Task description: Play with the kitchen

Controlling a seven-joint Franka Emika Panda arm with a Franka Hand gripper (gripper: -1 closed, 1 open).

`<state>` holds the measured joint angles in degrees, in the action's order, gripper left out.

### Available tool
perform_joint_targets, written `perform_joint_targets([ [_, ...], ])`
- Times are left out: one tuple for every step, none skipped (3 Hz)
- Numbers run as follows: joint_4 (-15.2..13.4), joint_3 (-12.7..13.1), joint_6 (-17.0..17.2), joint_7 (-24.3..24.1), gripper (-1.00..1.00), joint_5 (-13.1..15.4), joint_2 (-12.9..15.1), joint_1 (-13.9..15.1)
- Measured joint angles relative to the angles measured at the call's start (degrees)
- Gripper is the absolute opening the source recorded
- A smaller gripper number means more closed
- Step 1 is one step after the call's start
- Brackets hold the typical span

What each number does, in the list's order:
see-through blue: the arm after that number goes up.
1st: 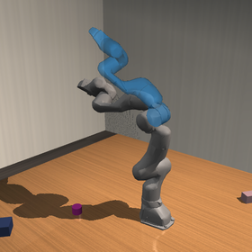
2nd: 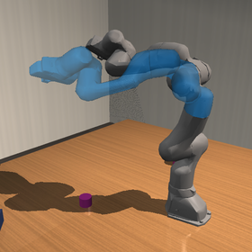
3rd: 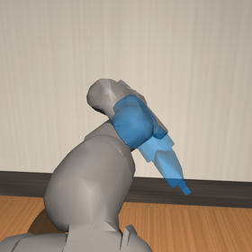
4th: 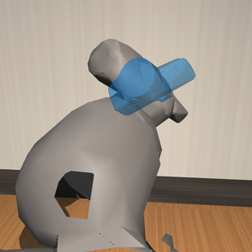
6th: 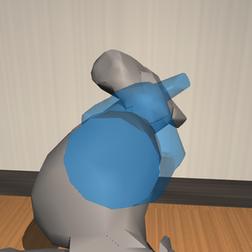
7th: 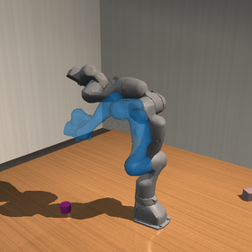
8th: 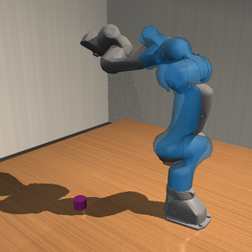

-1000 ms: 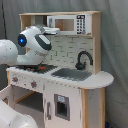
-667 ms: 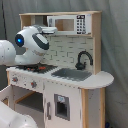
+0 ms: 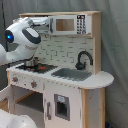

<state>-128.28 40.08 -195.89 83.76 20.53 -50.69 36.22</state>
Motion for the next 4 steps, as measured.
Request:
perform_joint_targets([
  [3.7,2.0,1.4,-3.3,1.00,-0.3,-1.8,1.4],
  [6.7,4.2,2.7,-6.8,1.00,-0.3,-3.0,3.7],
  [10.1,7.1,3.8,-11.6,1.00,-0.4,-4.5,7.2],
  [12.7,9.1,4.3,-15.8,1.00,-0.4,-6.1,10.5],
])
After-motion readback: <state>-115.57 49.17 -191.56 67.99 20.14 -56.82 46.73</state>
